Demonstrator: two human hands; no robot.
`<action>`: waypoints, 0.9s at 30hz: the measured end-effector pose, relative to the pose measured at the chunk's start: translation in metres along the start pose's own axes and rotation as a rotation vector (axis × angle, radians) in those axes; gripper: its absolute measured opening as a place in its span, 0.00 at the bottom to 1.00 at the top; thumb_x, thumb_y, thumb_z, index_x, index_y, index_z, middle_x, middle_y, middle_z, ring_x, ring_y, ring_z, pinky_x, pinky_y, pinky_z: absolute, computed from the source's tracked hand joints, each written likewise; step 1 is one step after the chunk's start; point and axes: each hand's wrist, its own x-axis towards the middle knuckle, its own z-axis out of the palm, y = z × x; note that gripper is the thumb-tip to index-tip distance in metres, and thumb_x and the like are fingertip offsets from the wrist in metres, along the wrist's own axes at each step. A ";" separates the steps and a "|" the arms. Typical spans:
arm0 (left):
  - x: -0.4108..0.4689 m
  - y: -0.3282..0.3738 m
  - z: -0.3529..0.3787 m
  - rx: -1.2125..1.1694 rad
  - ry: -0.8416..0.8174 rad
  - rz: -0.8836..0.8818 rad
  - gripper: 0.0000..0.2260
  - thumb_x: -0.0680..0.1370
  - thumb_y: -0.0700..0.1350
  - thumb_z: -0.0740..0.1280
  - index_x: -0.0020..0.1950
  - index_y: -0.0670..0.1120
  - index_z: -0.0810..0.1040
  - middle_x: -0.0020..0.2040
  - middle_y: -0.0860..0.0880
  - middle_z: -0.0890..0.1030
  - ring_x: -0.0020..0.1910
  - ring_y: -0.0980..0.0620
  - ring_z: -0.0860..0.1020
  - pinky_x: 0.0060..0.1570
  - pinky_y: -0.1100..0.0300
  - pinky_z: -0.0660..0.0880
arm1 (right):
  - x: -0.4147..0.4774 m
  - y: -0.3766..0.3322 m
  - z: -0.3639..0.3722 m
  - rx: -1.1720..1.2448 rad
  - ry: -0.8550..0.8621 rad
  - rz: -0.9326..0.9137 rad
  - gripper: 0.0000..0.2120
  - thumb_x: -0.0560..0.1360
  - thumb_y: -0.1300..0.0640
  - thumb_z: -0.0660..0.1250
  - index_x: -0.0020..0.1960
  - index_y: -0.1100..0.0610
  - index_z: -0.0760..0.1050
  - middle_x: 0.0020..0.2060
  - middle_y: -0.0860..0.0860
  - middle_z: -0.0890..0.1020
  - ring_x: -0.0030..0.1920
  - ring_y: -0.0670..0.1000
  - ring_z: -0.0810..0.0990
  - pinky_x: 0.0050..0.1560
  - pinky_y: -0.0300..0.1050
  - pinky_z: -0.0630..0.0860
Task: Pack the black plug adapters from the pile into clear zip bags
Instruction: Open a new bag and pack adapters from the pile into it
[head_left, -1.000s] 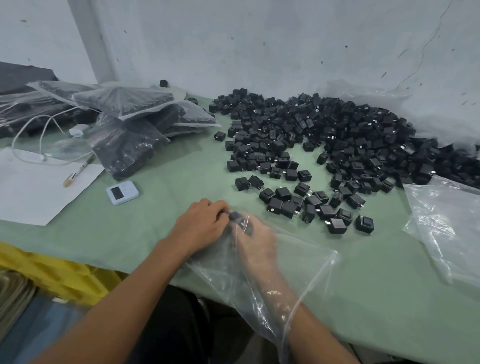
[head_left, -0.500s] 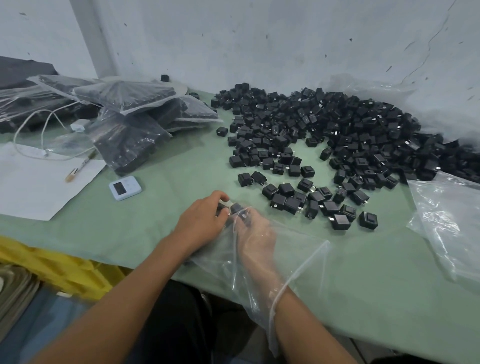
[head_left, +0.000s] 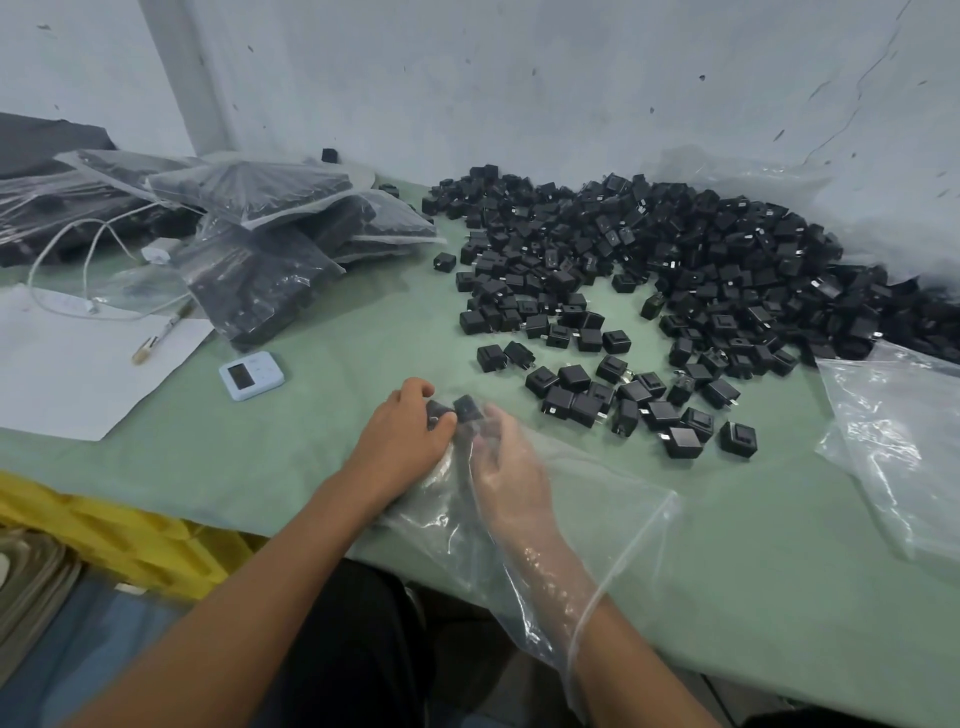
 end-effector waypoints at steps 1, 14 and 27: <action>0.000 0.000 0.000 -0.007 0.006 -0.026 0.17 0.79 0.55 0.64 0.65 0.48 0.70 0.59 0.50 0.76 0.56 0.50 0.76 0.54 0.55 0.72 | 0.001 0.001 0.000 0.000 -0.021 0.010 0.13 0.83 0.48 0.57 0.67 0.44 0.68 0.49 0.33 0.77 0.50 0.31 0.75 0.53 0.27 0.72; 0.001 0.000 -0.002 -0.012 0.034 -0.059 0.10 0.76 0.59 0.66 0.48 0.54 0.72 0.47 0.55 0.78 0.44 0.57 0.76 0.39 0.58 0.69 | -0.001 -0.001 -0.010 -0.039 -0.104 -0.073 0.13 0.84 0.51 0.55 0.64 0.36 0.67 0.51 0.34 0.77 0.52 0.30 0.74 0.50 0.27 0.69; 0.002 -0.001 -0.005 -0.086 -0.029 -0.106 0.29 0.77 0.61 0.66 0.72 0.48 0.64 0.68 0.47 0.72 0.62 0.47 0.74 0.59 0.54 0.70 | 0.021 -0.012 -0.022 -0.012 -0.375 0.042 0.25 0.81 0.63 0.59 0.77 0.51 0.60 0.69 0.51 0.72 0.67 0.52 0.73 0.63 0.40 0.66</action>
